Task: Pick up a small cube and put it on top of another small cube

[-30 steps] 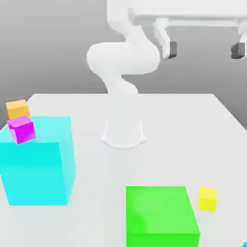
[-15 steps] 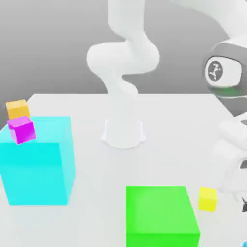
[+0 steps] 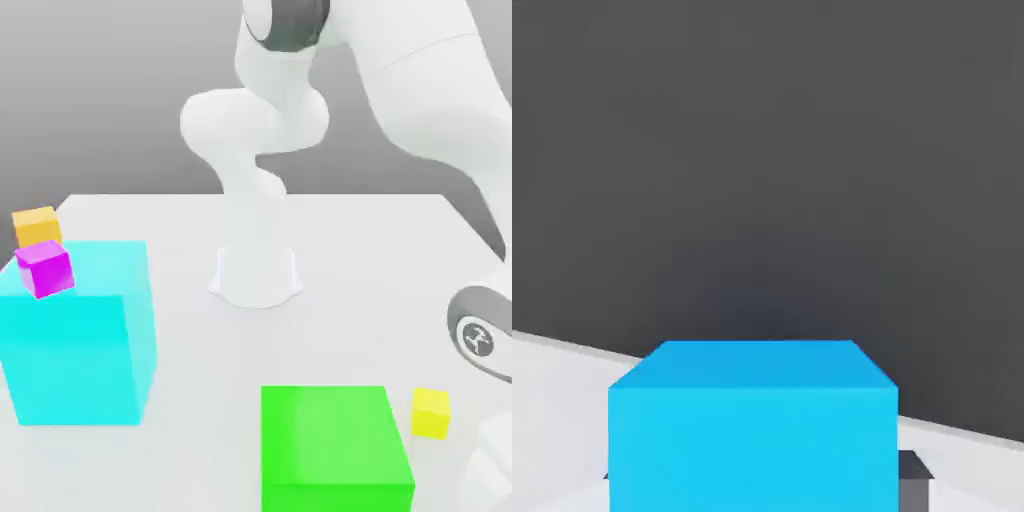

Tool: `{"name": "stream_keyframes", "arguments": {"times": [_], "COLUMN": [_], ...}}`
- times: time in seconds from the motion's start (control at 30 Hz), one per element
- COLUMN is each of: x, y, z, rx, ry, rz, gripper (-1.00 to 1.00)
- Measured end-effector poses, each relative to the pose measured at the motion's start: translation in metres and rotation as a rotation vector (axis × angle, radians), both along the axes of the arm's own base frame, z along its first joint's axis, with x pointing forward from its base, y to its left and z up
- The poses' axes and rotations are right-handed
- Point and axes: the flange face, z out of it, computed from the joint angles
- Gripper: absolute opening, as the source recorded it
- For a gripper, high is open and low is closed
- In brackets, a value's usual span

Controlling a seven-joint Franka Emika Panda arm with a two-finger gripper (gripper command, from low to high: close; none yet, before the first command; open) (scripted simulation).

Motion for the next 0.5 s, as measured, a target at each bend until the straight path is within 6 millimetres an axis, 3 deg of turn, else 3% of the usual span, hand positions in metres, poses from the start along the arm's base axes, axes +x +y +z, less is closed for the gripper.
{"name": "stream_keyframes", "arguments": {"times": [0.1,0.13,0.33,0.5], "x": [0.0,0.003,0.031,0.019], "y": [0.0,-0.008,-0.151,-0.275], "z": [0.041,0.055,0.13,0.187], "rx": [0.0,-0.004,-0.056,-0.081], "ry": [0.001,-0.001,-0.016,-0.02], "rz": [0.0,-0.017,-0.312,-0.583], "gripper": [-1.0,-1.0,-1.0,-1.0]}}
